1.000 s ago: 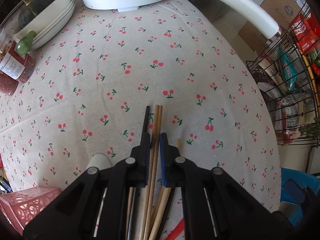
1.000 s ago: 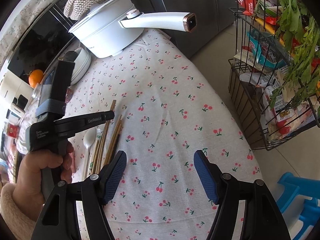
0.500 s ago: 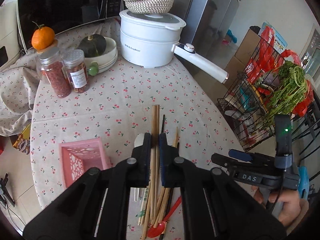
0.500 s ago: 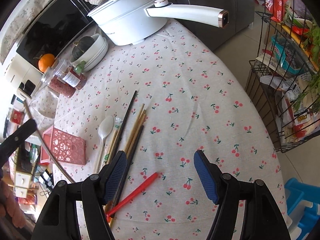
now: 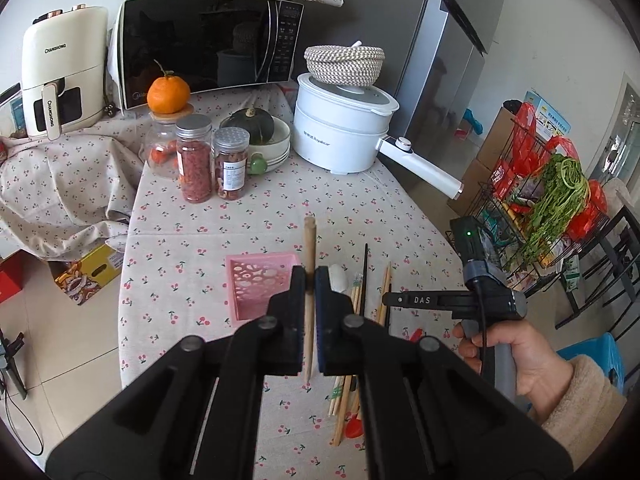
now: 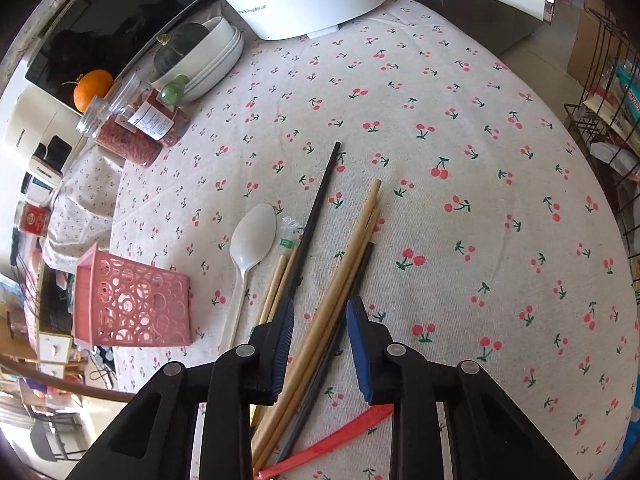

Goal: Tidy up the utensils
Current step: 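Lift the chopstick with the left tool while the right tool grasps and lifts another chopstick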

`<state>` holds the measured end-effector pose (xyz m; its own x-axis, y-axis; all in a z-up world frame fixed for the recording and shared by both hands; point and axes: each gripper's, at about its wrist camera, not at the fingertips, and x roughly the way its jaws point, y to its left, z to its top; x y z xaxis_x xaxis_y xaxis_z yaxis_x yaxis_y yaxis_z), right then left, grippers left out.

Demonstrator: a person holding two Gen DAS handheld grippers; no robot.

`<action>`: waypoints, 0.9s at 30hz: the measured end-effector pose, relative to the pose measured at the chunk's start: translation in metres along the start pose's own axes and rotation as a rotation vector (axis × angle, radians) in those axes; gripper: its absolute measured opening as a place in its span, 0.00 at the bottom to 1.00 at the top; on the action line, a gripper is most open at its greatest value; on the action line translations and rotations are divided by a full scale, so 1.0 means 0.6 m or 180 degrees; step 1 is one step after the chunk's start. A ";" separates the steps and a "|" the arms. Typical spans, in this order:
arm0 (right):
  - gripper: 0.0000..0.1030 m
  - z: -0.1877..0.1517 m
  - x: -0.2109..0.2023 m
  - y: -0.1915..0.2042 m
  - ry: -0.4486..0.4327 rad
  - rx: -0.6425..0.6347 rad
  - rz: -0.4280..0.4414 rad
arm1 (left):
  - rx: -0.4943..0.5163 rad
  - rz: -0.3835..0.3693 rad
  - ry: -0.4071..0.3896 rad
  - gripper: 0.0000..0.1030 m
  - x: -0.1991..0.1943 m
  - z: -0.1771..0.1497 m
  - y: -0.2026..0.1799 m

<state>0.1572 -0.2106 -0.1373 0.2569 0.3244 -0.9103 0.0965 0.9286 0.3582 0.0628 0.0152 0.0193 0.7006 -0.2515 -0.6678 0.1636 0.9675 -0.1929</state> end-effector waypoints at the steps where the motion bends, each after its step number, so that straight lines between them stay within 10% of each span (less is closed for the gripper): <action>1: 0.24 0.004 0.010 -0.001 0.0024 0.0046 -0.0027 | 0.0006 -0.0013 -0.0012 0.05 -0.005 -0.001 0.002; 19: 0.07 0.001 -0.087 0.026 -0.0423 -0.0067 0.0117 | -0.0037 -0.0095 -0.0189 0.05 -0.052 0.001 0.025; 27: 0.07 -0.041 -0.206 0.073 -0.1062 -0.0457 0.0278 | -0.0134 -0.0082 -0.0831 0.05 -0.128 0.027 0.031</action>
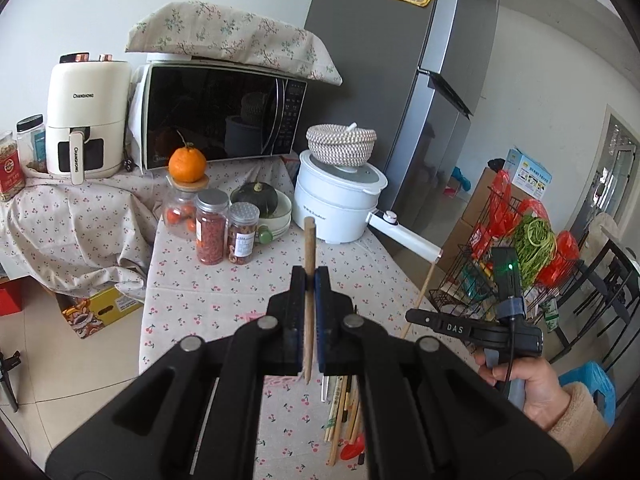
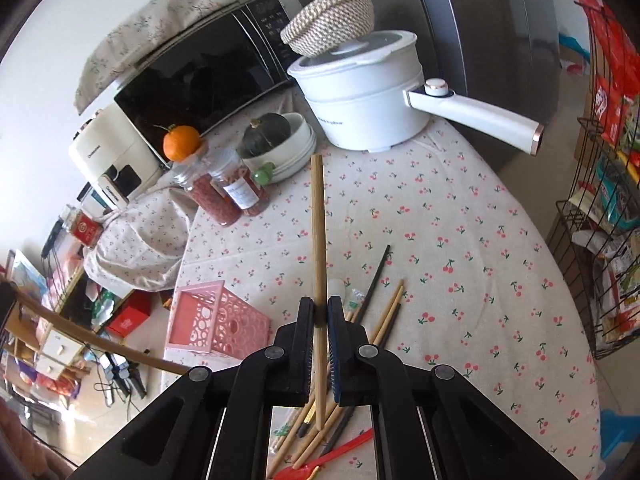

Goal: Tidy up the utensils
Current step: 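Lift the chopstick with the left tool while the right tool grasps and lifts another chopstick, then lower both chopsticks into the pink holder and open both tools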

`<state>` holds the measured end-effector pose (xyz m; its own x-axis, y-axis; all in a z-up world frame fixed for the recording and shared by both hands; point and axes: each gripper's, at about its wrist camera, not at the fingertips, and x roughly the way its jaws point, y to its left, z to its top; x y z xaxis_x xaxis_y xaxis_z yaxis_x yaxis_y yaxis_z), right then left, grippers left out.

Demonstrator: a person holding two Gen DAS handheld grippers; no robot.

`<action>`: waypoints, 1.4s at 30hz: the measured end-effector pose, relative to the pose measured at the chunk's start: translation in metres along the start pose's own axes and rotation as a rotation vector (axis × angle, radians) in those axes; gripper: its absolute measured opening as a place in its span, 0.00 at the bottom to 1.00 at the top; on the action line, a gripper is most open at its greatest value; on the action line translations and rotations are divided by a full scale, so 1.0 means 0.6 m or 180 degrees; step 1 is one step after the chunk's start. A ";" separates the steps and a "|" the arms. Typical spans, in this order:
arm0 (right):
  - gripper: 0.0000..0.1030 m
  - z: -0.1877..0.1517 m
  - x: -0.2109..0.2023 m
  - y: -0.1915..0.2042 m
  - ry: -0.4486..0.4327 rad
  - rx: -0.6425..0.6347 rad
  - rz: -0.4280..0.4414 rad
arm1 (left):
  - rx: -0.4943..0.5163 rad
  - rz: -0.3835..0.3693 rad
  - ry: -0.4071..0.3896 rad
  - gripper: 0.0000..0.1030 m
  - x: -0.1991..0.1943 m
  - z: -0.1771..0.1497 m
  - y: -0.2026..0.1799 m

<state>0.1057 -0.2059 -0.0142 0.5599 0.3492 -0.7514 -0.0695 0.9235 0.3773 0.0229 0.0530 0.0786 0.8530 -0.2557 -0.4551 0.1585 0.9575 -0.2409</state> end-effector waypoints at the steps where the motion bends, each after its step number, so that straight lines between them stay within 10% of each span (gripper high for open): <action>1: 0.07 0.001 -0.009 0.005 -0.0061 -0.0023 0.0022 | -0.0017 0.0037 -0.0110 0.05 -0.005 0.005 0.002; 6: 0.07 0.010 -0.042 0.032 -0.0301 -0.0090 0.0177 | 0.0045 0.0206 -0.0289 0.05 0.014 0.016 0.013; 29: 0.07 0.045 -0.048 0.125 -0.0818 -0.0012 0.0729 | -0.0526 0.0276 0.0462 0.06 0.208 -0.023 0.114; 42: 0.07 0.030 0.084 0.140 -0.0368 -0.0050 0.0444 | -0.0397 0.0482 0.0602 0.67 0.172 -0.040 0.115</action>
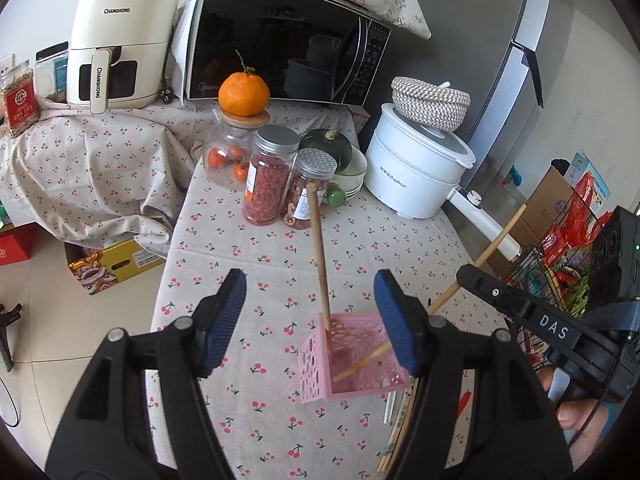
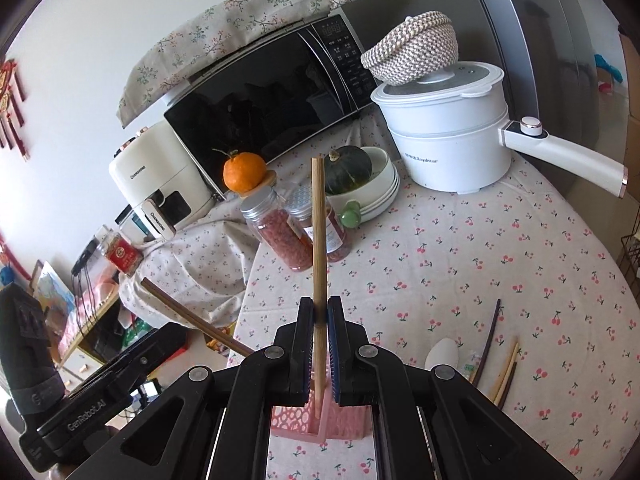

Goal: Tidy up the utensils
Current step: 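Lower both chopsticks into the pink holder and open both tools, then move the left tool down onto the black chopstick and close it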

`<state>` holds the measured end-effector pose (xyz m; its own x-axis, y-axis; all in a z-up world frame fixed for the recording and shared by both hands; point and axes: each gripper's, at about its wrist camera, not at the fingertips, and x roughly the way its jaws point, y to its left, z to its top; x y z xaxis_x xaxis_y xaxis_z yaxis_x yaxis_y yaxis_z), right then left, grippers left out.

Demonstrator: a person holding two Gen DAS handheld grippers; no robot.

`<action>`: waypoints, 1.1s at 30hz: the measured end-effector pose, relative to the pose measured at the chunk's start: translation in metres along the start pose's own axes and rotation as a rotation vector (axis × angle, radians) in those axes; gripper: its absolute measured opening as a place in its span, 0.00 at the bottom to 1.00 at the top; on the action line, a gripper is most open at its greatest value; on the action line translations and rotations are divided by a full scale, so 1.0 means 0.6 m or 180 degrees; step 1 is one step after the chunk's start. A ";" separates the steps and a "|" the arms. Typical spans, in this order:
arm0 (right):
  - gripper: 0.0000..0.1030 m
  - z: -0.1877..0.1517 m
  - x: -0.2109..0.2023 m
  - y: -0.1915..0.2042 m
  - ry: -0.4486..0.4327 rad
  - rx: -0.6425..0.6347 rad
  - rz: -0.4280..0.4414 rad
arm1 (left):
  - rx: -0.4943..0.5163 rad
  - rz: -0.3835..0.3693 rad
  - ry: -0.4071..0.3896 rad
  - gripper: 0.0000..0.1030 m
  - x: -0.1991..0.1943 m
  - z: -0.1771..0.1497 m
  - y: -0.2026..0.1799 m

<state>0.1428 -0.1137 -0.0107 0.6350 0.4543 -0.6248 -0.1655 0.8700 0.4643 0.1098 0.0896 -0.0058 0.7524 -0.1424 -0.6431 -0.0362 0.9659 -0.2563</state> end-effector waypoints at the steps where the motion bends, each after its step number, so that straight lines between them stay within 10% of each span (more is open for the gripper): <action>1: 0.07 -0.002 0.007 -0.002 0.0037 0.0017 0.0006 | 0.0014 0.0016 0.0023 0.68 0.001 -0.002 0.001; 8: 0.11 -0.010 0.034 -0.014 0.0203 0.0177 0.0107 | -0.0010 0.0048 0.0176 0.74 0.004 -0.017 0.012; 13: 0.51 0.002 0.001 -0.032 0.0106 0.0301 0.0198 | -0.0032 0.0015 0.0276 0.76 0.001 -0.027 0.009; 19: 0.64 0.012 -0.063 -0.072 -0.0005 0.0287 0.0039 | 0.0149 -0.0007 0.0371 0.78 -0.009 -0.044 -0.008; 33: 0.74 -0.026 -0.139 -0.185 0.0265 0.0295 -0.0655 | 0.0636 -0.0274 0.0729 0.79 -0.023 -0.100 -0.093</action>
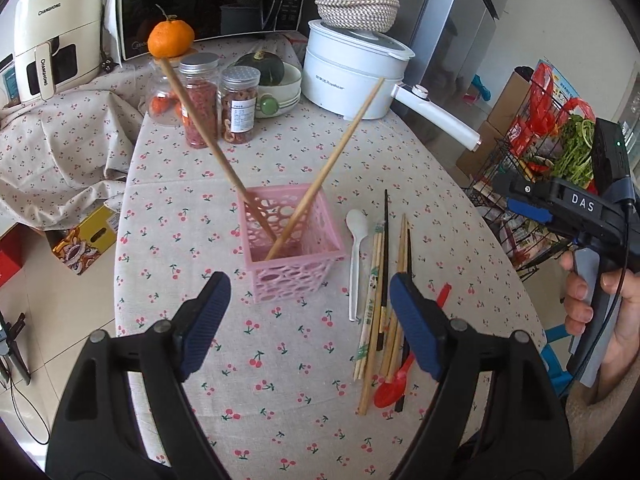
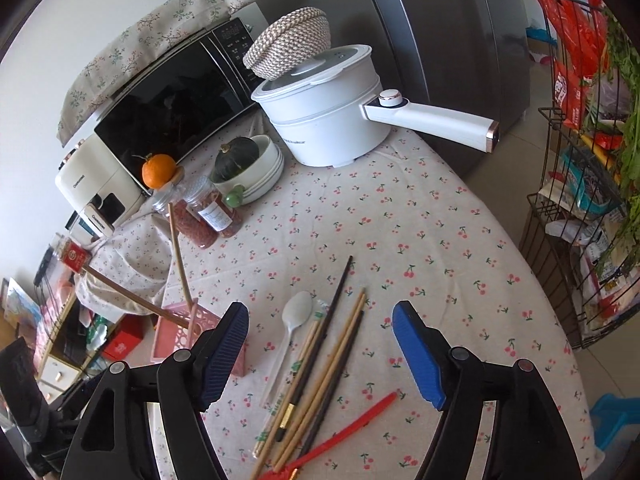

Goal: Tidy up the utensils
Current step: 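Move the left tool down onto the black chopstick and close it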

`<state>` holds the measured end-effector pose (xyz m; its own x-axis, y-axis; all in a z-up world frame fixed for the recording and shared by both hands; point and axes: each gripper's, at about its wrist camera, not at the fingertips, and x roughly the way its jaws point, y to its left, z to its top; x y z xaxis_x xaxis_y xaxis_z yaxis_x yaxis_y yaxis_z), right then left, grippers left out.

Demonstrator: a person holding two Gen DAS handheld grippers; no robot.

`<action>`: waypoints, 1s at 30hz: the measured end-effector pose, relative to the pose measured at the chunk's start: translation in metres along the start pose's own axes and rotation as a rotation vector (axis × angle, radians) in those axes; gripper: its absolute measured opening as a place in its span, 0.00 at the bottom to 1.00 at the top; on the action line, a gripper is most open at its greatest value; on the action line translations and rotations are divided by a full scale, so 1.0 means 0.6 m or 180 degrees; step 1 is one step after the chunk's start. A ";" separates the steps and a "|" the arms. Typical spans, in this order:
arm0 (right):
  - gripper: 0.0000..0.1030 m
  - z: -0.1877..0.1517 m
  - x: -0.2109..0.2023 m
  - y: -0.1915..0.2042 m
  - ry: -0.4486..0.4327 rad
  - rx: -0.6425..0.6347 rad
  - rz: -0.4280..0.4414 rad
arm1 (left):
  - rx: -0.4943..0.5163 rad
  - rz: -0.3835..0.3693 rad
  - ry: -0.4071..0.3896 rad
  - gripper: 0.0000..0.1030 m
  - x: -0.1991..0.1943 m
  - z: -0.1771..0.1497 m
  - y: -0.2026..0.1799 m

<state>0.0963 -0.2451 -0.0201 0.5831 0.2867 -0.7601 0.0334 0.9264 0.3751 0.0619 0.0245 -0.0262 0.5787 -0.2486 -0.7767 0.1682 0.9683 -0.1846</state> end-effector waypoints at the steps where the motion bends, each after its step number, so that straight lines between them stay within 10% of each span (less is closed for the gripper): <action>1: 0.74 -0.004 0.000 -0.006 0.0033 -0.0006 -0.0043 | 0.0038 -0.0014 0.0027 0.79 0.001 -0.002 -0.012; 13: 0.76 -0.038 -0.008 -0.089 0.0303 0.0143 -0.0286 | 0.0444 -0.0161 0.0380 0.79 0.077 -0.012 -0.143; 21: 0.76 -0.040 0.005 -0.123 0.0476 0.0222 -0.0368 | 0.0255 -0.0098 0.0732 0.37 0.196 0.019 -0.178; 30: 0.76 -0.024 0.033 -0.147 0.0577 0.0321 -0.0441 | 0.0271 0.0177 0.0767 0.22 0.319 0.095 -0.216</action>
<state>0.0933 -0.3174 -0.0758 0.4124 0.2062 -0.8874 0.1891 0.9335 0.3048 0.1965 -0.1502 -0.1167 0.3839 -0.1722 -0.9072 0.2137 0.9723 -0.0942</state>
